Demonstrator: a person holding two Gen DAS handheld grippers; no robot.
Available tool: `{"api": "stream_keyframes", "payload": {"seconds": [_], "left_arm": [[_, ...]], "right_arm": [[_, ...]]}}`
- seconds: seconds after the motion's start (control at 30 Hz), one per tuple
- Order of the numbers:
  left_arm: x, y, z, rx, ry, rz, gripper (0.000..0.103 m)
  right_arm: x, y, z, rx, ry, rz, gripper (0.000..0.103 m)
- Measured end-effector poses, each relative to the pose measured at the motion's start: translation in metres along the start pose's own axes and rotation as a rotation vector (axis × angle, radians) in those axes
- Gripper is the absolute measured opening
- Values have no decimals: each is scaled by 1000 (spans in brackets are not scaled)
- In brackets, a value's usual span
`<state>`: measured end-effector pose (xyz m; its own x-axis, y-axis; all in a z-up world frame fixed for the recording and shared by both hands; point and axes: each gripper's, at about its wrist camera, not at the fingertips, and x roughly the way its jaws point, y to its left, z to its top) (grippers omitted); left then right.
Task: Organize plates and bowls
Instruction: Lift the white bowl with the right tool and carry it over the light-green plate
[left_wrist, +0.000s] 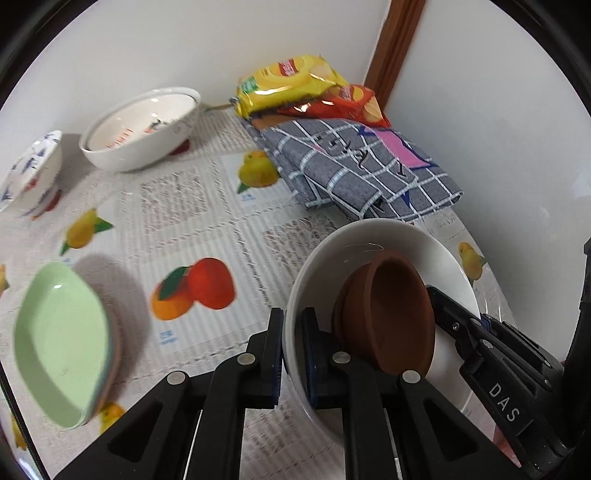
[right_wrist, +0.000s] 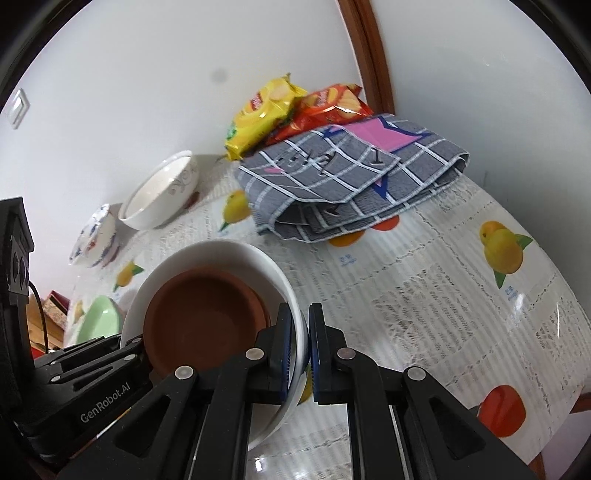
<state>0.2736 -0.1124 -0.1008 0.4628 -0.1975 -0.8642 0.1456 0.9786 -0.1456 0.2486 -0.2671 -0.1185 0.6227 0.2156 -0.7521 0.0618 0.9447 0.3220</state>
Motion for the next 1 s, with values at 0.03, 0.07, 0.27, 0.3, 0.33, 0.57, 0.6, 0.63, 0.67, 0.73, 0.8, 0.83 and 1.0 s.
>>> {"api": "stream_keyframes", "payload": {"seconds": [0.03, 0.07, 0.27, 0.3, 0.33, 0.57, 0.6, 0.63, 0.67, 0.73, 0.8, 0.83, 1.0], "left_arm": [[-5, 3, 0, -4, -5, -1, 10], [-10, 6, 0, -9, -8, -4, 10], [-35, 22, -3, -39, -25, -8, 10], [-38, 24, -3, -40, -30, -3, 10], [-41, 25, -4, -41, -35, 3, 10], [-64, 40, -6, -59, -68, 11, 10], [-66, 42, -6, -58, -72, 12, 10], [-69, 45, -6, -59, -76, 14, 10], [-71, 46, -5, -59, -78, 14, 10], [-75, 51, -5, -60, -85, 16, 10], [-79, 56, -5, -61, -89, 18, 10], [-81, 59, -5, -63, -91, 18, 10], [-90, 73, -2, -75, -104, 24, 10]], "right_arm": [[-2, 4, 0, -6, -3, 6, 9], [-7, 9, -1, -15, -12, 8, 9], [-23, 33, 0, -44, -33, 21, 9], [-25, 36, 0, -47, -36, 24, 9], [-28, 40, -1, -53, -39, 28, 9], [-39, 63, -1, -68, -58, 53, 9], [-40, 65, -1, -70, -60, 54, 9], [-41, 67, -1, -71, -63, 57, 9], [-43, 70, -1, -72, -66, 60, 9], [-44, 75, -1, -73, -70, 63, 9], [-46, 82, -1, -76, -75, 67, 9], [-46, 84, -1, -76, -76, 68, 9], [-47, 103, 0, -91, -82, 76, 9]]}}
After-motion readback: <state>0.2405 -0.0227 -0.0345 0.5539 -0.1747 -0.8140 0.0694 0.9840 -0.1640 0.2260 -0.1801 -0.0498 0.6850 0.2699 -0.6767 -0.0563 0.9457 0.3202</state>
